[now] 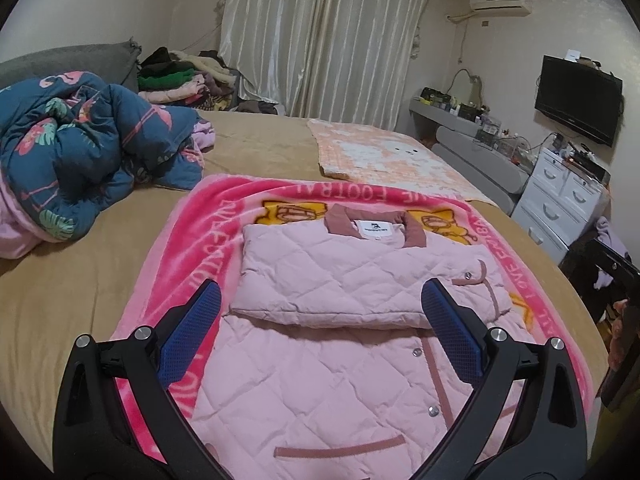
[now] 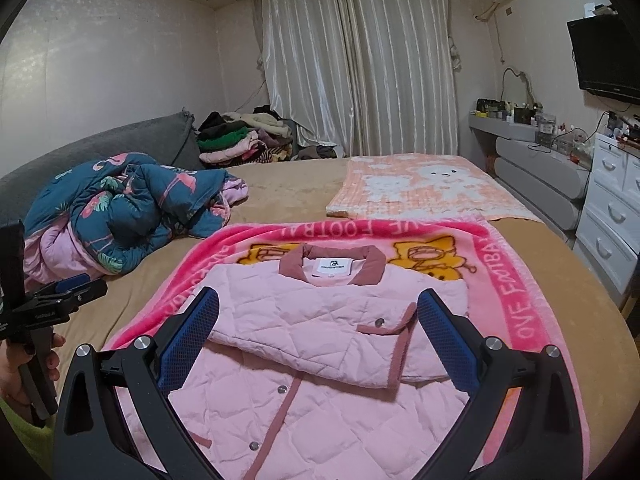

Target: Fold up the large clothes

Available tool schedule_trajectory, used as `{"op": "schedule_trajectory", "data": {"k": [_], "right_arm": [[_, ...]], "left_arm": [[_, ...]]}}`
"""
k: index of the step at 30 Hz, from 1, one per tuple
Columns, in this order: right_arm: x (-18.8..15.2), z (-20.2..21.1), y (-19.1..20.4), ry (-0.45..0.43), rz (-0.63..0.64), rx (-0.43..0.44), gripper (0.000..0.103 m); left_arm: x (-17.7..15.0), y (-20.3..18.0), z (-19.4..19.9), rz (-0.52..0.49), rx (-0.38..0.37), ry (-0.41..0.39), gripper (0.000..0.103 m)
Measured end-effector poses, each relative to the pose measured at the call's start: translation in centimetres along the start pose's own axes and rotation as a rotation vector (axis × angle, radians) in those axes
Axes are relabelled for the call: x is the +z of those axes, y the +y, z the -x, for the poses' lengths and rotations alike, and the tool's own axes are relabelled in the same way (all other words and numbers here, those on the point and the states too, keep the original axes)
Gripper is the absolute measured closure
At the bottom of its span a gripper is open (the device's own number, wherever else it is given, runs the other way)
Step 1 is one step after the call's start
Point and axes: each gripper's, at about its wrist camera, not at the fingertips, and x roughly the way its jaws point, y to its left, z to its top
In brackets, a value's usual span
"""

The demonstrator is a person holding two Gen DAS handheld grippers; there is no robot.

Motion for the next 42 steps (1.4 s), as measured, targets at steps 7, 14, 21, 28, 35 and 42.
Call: {"op": "schedule_trajectory", "data": {"k": [7, 14, 21, 28, 35, 42], "right_arm": [[-1.2, 1.1, -0.3, 0.008, 0.015, -0.004, 0.004], [-2.3, 1.8, -0.7, 0.018, 0.008, 0.004, 0.004], [-3.6, 2.5, 0.0, 0.033, 0.017, 0.033, 0.004], [-5.3, 2.7, 0.4, 0.072, 0.027, 0.053, 0.004], [-6.7, 2.8, 0.7, 0.103, 0.029, 0.069, 0.004], [-7.8, 2.7, 1.0, 0.134, 0.035, 0.083, 0.004]], "left_arm": [[-1.7, -1.1, 1.4, -0.019, -0.001, 0.002, 0.009], [-3.7, -1.5, 2.6, -0.021, 0.009, 0.016, 0.009], [-5.3, -1.6, 3.6, -0.022, 0.027, 0.032, 0.009], [-7.2, -1.6, 4.4, -0.021, 0.044, 0.058, 0.009], [-9.4, -1.8, 4.7, -0.021, 0.056, 0.093, 0.009], [-11.0, -2.0, 4.8, -0.027, 0.073, 0.126, 0.009]]}}
